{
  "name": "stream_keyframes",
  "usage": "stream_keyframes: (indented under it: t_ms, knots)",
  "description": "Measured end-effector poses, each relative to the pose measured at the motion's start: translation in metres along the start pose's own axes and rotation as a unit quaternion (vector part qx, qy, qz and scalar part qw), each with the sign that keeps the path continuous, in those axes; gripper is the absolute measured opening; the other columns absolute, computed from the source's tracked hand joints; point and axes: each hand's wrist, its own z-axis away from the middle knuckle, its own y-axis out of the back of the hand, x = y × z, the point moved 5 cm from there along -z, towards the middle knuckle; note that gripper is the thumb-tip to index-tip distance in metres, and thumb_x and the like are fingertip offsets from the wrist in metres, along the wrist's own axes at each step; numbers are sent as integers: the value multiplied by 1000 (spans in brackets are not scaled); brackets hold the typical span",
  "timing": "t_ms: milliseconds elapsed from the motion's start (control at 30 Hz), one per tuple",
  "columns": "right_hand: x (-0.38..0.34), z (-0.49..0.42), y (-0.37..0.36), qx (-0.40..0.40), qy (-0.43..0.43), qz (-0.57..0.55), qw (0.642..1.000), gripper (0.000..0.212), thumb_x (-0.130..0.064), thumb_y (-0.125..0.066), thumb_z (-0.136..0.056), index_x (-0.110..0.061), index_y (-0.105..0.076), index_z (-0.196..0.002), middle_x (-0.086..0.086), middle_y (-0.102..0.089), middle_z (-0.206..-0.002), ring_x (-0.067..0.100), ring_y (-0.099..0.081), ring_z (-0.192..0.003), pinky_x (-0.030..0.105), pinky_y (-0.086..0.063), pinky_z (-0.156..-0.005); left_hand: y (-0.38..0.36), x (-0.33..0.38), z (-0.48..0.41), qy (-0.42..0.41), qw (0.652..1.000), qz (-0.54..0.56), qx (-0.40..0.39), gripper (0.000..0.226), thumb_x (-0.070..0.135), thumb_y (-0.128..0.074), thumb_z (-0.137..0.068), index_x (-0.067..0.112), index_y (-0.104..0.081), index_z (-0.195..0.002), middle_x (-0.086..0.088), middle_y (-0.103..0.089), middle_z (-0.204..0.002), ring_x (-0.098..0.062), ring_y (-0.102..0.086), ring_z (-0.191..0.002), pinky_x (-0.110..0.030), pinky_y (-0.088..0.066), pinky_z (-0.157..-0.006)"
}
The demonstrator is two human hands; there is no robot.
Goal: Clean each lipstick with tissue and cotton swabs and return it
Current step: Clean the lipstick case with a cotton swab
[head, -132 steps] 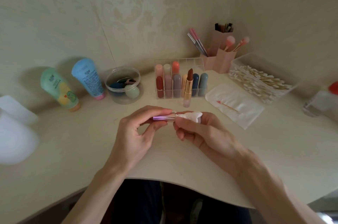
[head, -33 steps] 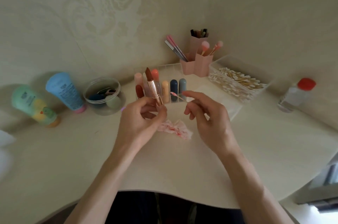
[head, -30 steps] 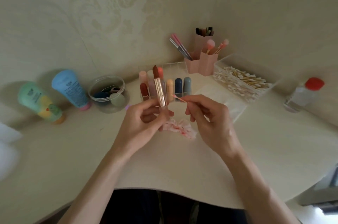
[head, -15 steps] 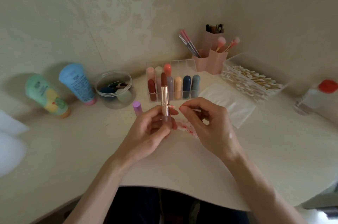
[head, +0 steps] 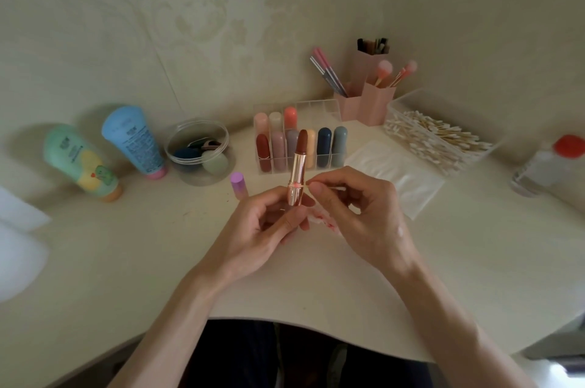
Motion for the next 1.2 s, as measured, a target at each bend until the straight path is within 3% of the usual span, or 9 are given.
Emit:
stream_keyframes:
  t_ms: [100, 333, 467, 633, 767, 833, 933, 1033, 1200]
  knots:
    - [3, -1, -3, -16, -28, -26, 999, 10, -13, -73, -98, -12, -78, -106, 2, -78, -84, 16, -74, -71, 34, -58, -63, -2, 1, 0, -6, 1000, 4, -7, 23, 25, -63, -98, 13, -70, -117, -6, -72, -83, -16, -60, -70, -26, -48, -61]
    - [6, 0, -6, -46, -55, -87, 994, 13, -7, -72, -97, -8, -81, -107, 7, -78, -79, 7, -67, -63, 15, -49, -58, -3, 1, 0, -21, 999, -26, -37, 25, 24, -55, -106, 3, -64, -115, 3, -67, -86, -15, -59, -79, -28, -47, -70]
    - [6, -2, -7, -45, -62, -97, 992, 13, -8, -74, -95, -4, -81, -105, 7, -79, -81, 7, -68, -63, 13, -48, -58, -2, 3, -1, -28, 999, -34, -27, 20, 24, -57, -104, 9, -67, -113, 5, -67, -85, -14, -60, -81, -30, -49, -73]
    - [6, -2, -7, -44, -71, -114, 990, 12, -6, -72, -96, 0, -80, -103, 6, -71, -66, 4, -57, -53, 14, -43, -53, -3, 1, 0, -17, 999, 11, -31, 28, 28, -59, -101, 10, -57, -123, -1, -65, -86, -20, -60, -83, -38, -50, -77]
    - [4, -2, -9, -38, -85, -109, 990, 11, -6, -71, -96, -1, -80, -100, 19, -70, -70, 11, -57, -56, 18, -44, -52, -4, 0, 1, -15, 999, 34, -34, 25, 22, -56, -102, 6, -48, -120, -4, -66, -83, -19, -59, -80, -26, -49, -74]
    - [4, -2, -7, -33, -95, -115, 988, 11, -7, -71, -97, -2, -81, -100, 18, -70, -69, 19, -56, -53, 26, -44, -49, -4, 3, 1, -26, 999, 32, -33, 22, 18, -53, -103, 2, -48, -118, 0, -64, -81, -19, -55, -74, -26, -46, -68]
    - [5, -2, -4, -29, -97, -102, 990, 12, -13, -73, -96, -7, -82, -101, 22, -75, -82, 51, -62, -70, 56, -51, -60, -2, 5, 0, -40, 998, 29, -29, 15, 17, -51, -105, 4, -54, -113, -4, -61, -89, -21, -54, -72, -28, -47, -67]
    - [5, -2, -3, -22, -99, -101, 990, 12, -15, -73, -96, -11, -83, -103, 23, -77, -87, 59, -64, -81, 69, -54, -68, -1, 8, 1, -53, 998, 7, -21, 17, 15, -47, -107, 3, -59, -112, -13, -60, -91, -21, -55, -74, -24, -47, -70]
    - [4, -1, -5, -26, -93, -113, 989, 14, -13, -71, -98, -14, -83, -105, 26, -76, -91, 63, -62, -83, 77, -49, -70, 1, 8, 2, -48, 999, -18, -11, 23, 23, -43, -109, 10, -61, -112, 2, -60, -78, -13, -53, -69, -21, -41, -64]
